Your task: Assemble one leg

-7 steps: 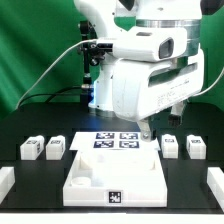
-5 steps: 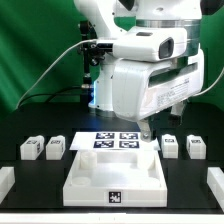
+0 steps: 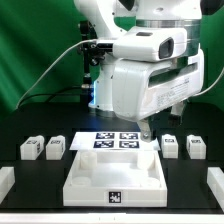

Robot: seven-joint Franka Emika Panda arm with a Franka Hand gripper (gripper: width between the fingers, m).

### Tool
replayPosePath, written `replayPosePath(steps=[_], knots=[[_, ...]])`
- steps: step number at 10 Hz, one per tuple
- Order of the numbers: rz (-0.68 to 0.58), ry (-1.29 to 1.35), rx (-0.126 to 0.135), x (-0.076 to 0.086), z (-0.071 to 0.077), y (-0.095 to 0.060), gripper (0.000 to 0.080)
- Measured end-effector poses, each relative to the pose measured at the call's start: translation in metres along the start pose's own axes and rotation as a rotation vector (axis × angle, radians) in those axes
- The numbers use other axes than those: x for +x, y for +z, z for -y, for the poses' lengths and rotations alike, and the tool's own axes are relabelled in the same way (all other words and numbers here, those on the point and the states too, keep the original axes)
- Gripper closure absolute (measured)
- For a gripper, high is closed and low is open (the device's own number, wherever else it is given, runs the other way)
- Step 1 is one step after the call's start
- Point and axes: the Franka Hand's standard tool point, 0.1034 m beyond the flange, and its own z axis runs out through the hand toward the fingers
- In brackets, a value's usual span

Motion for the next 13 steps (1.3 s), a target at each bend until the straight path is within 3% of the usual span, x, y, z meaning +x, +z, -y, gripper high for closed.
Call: replayPosePath(steps=[3,5,6,7,12,13], knots=[[0.004,-0.118,0.000,-0.007,0.005,0.000,0.0150],[-0.005,-0.368,-0.015,-0.039,0.023,0.009,0.0150],[-0.013,-0.527,-0.027,-0.054,0.024,0.013,0.0150],[-0.009,-0.605,-0.023,-0.064,0.020,0.015,0.0150],[-0.003,-0.667,-0.030,-0.066,0.020,0.018,0.0150],[-0.012,-0.666,-0.041,-0.078,0.033,0.031,0.0150]])
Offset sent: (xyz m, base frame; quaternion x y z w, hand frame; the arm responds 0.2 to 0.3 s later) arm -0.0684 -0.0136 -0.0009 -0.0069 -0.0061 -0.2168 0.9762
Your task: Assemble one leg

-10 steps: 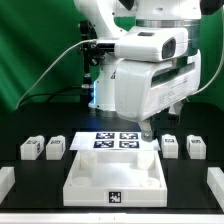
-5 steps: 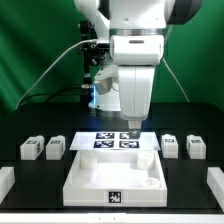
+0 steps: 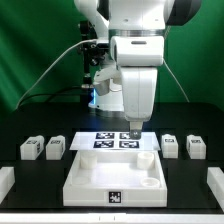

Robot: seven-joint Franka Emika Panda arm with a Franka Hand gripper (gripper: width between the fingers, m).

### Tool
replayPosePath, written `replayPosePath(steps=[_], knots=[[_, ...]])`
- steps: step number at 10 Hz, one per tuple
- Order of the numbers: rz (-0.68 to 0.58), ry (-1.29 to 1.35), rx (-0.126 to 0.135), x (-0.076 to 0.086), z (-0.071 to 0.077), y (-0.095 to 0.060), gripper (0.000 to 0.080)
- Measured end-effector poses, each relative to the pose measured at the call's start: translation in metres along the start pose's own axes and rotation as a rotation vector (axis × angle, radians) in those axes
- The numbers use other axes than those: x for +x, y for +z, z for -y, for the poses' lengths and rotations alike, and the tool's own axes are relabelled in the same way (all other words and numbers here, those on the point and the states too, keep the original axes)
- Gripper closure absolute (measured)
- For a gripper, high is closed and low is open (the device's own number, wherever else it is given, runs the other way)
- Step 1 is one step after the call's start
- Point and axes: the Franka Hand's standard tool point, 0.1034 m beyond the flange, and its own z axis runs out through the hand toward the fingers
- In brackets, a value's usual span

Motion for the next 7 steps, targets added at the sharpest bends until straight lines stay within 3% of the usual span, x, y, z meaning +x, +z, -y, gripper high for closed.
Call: replayPosePath(steps=[2,5,7], knots=[[-0.010,0.002,0.010,-0.015,0.052,0.036,0.0150],[-0.025,0.050,0.035,-0.030,0.061,0.073,0.0150],[-0.026,0.056,0.036,-0.030,0.060,0.074,0.0150]])
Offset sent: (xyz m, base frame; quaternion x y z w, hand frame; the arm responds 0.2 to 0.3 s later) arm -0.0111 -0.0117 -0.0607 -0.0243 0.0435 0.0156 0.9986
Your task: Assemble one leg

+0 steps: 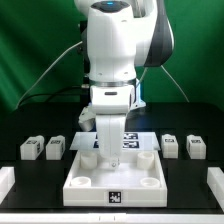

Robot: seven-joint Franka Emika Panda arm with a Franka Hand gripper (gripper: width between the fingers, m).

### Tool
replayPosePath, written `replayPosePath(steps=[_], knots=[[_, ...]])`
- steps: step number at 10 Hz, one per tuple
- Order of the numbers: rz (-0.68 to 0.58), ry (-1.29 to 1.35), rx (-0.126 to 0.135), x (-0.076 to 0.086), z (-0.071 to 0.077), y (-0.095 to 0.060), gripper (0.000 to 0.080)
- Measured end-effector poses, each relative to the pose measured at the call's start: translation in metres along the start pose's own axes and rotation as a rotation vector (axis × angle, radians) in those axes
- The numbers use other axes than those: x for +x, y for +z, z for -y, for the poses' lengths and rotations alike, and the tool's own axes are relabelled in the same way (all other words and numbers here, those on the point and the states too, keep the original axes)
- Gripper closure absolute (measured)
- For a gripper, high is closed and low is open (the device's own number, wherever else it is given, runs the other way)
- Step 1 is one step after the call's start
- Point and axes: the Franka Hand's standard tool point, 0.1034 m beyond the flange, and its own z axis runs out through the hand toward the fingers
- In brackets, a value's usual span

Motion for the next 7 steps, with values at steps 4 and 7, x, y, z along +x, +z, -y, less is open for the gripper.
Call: replayPosePath(steps=[4,7], knots=[[0.000,0.000,0.001,-0.0002,0.0002,0.0003,0.0533],[0.000,0.001,-0.001,-0.0003,-0.0003,0.0000,0.0742]])
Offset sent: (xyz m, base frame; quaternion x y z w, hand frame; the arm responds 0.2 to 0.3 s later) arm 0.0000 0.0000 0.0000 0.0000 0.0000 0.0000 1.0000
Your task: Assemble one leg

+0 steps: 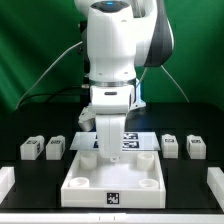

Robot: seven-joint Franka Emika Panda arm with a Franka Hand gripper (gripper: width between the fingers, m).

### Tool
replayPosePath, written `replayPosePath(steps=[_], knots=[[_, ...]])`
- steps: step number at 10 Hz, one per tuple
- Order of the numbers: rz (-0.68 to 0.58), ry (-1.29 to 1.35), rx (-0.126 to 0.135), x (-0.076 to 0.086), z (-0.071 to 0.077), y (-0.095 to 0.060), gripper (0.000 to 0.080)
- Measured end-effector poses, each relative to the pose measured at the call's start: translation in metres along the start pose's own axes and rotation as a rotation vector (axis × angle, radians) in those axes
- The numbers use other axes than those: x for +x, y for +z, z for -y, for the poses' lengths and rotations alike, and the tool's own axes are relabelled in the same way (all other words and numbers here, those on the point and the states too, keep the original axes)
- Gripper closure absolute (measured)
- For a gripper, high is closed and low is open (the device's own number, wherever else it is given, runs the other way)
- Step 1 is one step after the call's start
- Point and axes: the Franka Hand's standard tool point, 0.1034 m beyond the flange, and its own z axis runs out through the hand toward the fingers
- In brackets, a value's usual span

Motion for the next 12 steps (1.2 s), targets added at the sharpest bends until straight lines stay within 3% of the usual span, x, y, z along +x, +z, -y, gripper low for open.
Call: replayPosePath(steps=[6,7,12], knots=[[0.000,0.000,0.000,0.000,0.000,0.000,0.0741],[-0.003,-0.009,-0.006,0.005,-0.006,-0.002,0.0741],[-0.069,-0.034,-0.048,0.078,-0.044,0.000,0.0741]])
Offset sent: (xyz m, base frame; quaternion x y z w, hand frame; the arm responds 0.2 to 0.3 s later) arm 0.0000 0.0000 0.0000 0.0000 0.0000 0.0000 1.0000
